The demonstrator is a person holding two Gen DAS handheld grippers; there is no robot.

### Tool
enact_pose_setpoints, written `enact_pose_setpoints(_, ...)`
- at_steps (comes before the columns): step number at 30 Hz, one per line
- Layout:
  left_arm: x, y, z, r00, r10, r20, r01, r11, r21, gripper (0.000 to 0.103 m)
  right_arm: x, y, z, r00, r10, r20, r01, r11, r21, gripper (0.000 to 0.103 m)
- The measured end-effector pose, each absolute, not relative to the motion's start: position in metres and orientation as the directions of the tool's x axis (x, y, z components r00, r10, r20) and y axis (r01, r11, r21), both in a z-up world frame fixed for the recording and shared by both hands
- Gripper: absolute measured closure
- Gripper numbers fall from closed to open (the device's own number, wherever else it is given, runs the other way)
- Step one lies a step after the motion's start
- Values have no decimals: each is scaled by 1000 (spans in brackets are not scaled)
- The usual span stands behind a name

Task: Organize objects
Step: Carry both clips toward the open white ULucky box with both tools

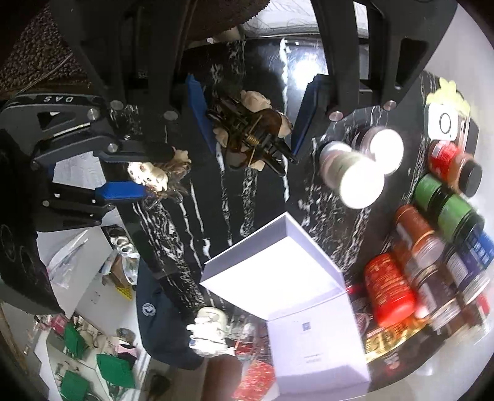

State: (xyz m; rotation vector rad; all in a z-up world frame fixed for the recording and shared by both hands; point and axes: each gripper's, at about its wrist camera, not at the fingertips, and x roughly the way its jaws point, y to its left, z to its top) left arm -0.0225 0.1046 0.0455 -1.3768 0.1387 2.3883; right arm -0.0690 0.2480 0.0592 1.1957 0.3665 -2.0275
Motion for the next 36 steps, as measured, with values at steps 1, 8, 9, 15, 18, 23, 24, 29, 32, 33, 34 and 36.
enact_pose_setpoints(1,-25,108,46,-448,277,-850,-380,-920,-99,54,-71,250,59,-296,-450,-842,715,-690,117,66)
enact_pose_setpoints(8,-45,131,45,-428,307,-850,-448,-889,-96,54,-90,262,59,-327,-429,-842,675,-729,110,66)
enact_pose_setpoints(9,-49,134,44,-424,312,-850,-456,-885,-97,54,-93,264,59,-329,-427,-842,672,-733,109,66)
enact_pose_setpoints(15,-70,144,41,-407,330,-852,-484,-869,-105,54,-115,267,55,-326,-421,-847,654,-747,120,66)
enact_pose_setpoints(18,-81,148,38,-398,331,-855,-491,-865,-106,54,-124,267,51,-317,-419,-851,648,-751,129,66)
enact_pose_setpoints(23,-99,155,32,-376,332,-865,-512,-853,-104,54,-144,269,47,-315,-422,-850,631,-762,145,66)
enact_pose_setpoints(24,-103,156,32,-375,329,-867,-514,-852,-101,54,-148,269,47,-314,-424,-849,628,-764,150,66)
enact_pose_setpoints(29,-123,158,33,-367,317,-874,-515,-852,-93,54,-168,267,42,-303,-429,-851,620,-767,166,66)
enact_pose_setpoints(32,-136,159,32,-365,313,-877,-516,-852,-90,54,-175,263,40,-300,-417,-858,634,-759,147,66)
enact_pose_setpoints(33,-139,160,31,-362,312,-878,-518,-851,-89,54,-177,261,39,-298,-417,-859,639,-755,145,66)
enact_pose_setpoints(34,-142,160,30,-358,309,-881,-519,-850,-87,54,-179,260,39,-295,-416,-860,643,-752,143,66)
enact_pose_setpoints(36,-149,162,26,-348,299,-888,-520,-850,-83,54,-185,258,38,-290,-417,-861,655,-743,139,66)
